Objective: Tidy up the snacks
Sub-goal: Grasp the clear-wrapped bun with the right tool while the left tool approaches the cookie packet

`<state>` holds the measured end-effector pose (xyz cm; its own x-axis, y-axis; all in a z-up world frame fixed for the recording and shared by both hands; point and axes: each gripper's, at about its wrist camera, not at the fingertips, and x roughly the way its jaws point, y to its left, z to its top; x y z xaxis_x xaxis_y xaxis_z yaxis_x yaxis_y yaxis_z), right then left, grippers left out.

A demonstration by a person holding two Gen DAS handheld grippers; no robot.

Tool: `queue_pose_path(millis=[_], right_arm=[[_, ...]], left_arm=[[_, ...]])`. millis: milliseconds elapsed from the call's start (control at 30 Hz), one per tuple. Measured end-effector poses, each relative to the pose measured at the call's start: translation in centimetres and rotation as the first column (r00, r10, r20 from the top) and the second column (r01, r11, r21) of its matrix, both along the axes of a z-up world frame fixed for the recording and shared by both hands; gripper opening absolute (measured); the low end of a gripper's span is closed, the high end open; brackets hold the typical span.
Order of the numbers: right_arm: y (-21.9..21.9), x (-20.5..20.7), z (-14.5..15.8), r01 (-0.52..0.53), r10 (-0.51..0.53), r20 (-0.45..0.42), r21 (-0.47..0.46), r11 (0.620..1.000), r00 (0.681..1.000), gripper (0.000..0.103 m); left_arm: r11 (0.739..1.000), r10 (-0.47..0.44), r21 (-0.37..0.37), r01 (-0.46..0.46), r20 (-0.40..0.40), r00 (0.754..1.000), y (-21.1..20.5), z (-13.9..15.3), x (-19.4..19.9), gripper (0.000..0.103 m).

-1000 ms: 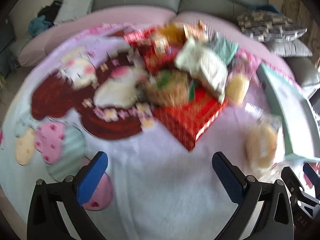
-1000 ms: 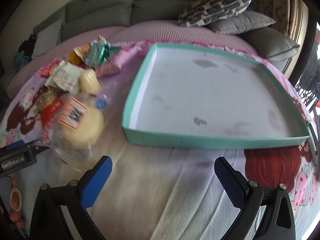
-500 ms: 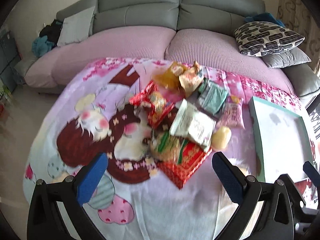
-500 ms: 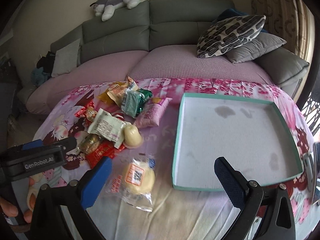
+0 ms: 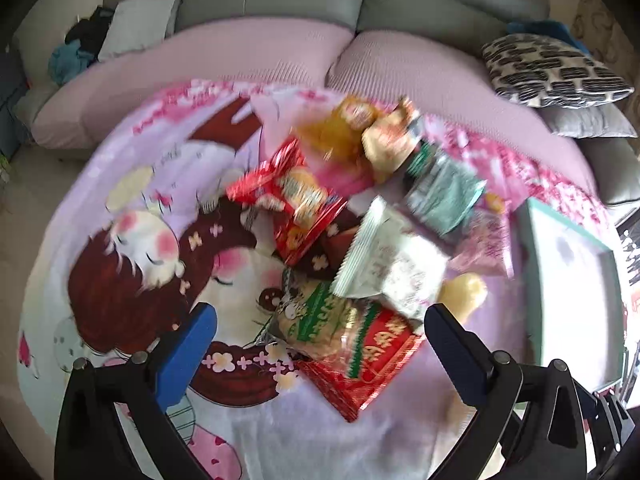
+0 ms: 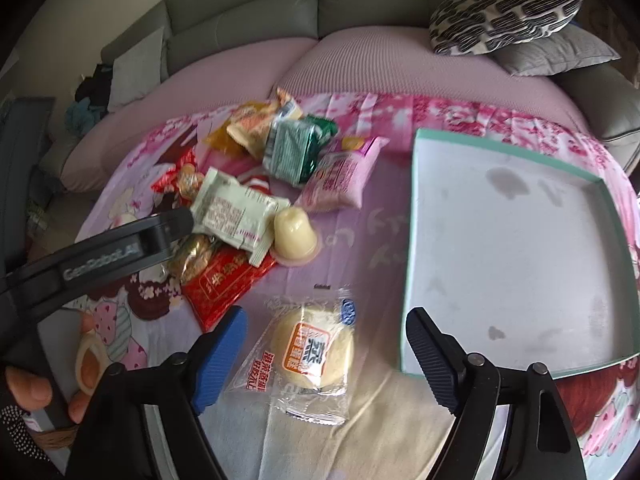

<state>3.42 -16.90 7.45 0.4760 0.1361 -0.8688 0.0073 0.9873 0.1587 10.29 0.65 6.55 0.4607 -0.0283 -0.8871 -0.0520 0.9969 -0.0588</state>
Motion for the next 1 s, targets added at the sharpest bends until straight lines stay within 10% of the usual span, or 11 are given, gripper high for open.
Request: queue_pose_path(millis=[467,1000], right_arm=[[0.8,0.5,-5.2,-0.035,0.045,-0.117,0.092,0.995,0.992,0.07],[-0.5,-0.7,-1.8,-0.043,0.043,-0.001,0.148,0.988,0.999,0.051]], left_arm=[[1.0,0.01,-0.02,-0.012,-0.084,0.996,0.6,-3.6,1.0,0.074],[0.999,0.031,-0.029,-0.032,-0.024,0.999,0.3,-1.8,-0.3,0.051]])
